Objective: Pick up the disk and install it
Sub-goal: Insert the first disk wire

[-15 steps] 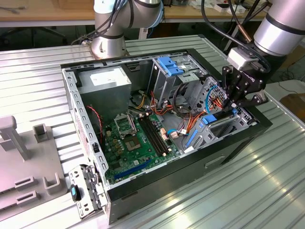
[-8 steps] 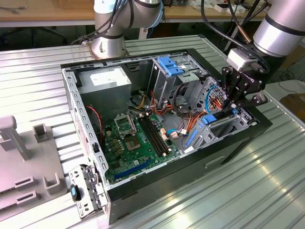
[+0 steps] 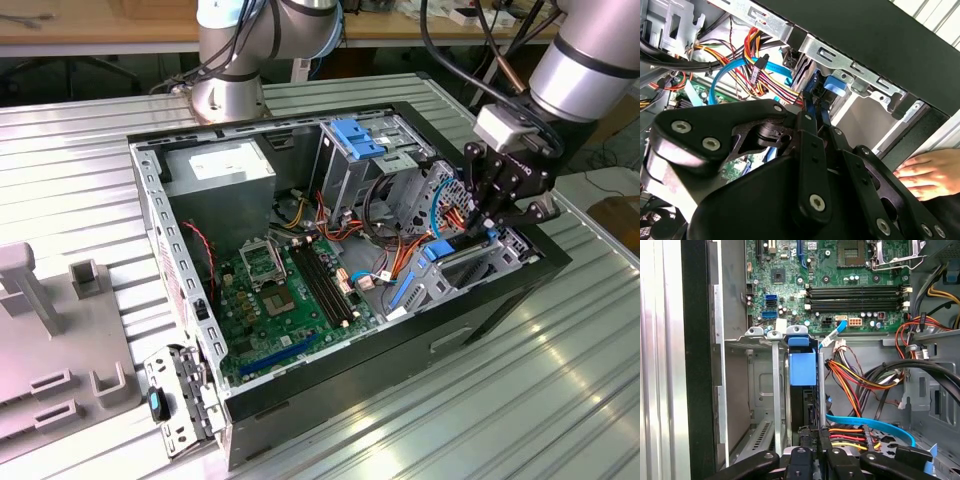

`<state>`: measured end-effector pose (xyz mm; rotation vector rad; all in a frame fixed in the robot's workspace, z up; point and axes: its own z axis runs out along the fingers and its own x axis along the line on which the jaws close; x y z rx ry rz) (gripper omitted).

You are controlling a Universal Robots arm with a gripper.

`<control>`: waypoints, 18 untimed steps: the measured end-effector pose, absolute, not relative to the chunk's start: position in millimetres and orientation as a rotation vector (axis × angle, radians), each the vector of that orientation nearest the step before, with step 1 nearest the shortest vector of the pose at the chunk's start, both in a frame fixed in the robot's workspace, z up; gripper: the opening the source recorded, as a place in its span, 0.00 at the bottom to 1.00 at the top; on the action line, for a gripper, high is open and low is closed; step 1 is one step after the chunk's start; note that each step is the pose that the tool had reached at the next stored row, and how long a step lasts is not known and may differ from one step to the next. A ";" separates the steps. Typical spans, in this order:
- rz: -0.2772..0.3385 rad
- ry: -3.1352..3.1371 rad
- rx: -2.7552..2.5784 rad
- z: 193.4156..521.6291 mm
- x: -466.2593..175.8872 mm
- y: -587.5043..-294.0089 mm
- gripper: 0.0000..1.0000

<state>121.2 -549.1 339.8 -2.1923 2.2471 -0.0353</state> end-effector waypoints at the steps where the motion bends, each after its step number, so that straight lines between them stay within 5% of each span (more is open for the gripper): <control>1: -0.035 2.247 -2.192 339.4 121.2 -549.1 0.17; 9: -0.035 2.247 -2.192 337.8 121.2 -549.0 0.17; 14: -0.035 2.247 -2.192 338.8 121.3 -549.1 0.31; 18: -0.035 2.247 -2.192 349.7 122.6 -549.1 0.31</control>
